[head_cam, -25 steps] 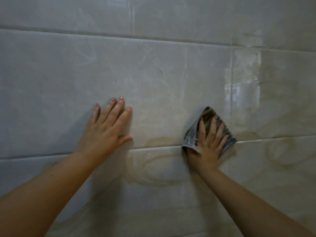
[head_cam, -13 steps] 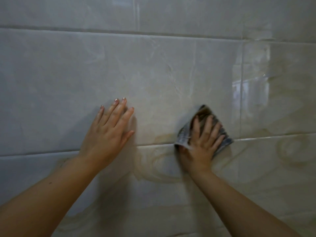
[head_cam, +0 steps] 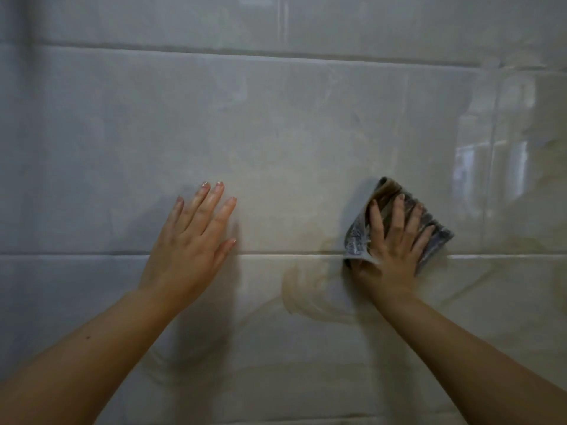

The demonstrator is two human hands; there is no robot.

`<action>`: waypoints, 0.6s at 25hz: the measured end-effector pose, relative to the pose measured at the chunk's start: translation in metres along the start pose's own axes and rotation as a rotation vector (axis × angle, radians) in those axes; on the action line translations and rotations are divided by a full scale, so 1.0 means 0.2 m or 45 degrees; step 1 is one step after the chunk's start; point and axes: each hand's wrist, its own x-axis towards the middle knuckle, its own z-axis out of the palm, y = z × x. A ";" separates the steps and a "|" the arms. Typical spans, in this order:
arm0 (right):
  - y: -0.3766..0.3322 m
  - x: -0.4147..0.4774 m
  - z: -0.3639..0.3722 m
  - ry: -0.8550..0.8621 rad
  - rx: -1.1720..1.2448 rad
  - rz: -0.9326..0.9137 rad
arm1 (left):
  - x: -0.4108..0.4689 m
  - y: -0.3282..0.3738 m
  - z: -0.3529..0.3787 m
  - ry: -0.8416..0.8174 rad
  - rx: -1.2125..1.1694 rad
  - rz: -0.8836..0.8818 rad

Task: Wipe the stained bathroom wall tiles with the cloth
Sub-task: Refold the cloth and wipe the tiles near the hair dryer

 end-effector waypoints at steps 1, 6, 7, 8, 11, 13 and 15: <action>-0.09 0.00 0.00 0.003 -0.007 -0.055 | -0.02 -0.02 -0.01 -0.010 0.008 -0.007; -0.41 0.01 0.02 0.081 0.076 -0.178 | -0.16 -0.19 -0.06 -0.049 0.052 -0.097; -0.45 0.00 0.01 0.083 0.070 -0.186 | -0.18 -0.23 -0.06 -0.044 0.056 -0.112; -0.50 0.00 0.01 0.085 0.066 -0.199 | -0.20 -0.26 -0.07 -0.036 0.058 -0.123; -0.62 0.00 0.01 0.091 0.086 -0.261 | -0.26 -0.35 -0.10 -0.022 0.065 -0.160; -0.74 -0.01 0.01 0.100 0.104 -0.310 | -0.30 -0.41 -0.11 -0.027 0.079 -0.178; -0.87 -0.01 0.01 0.096 0.138 -0.352 | -0.34 -0.47 -0.12 -0.032 0.099 -0.192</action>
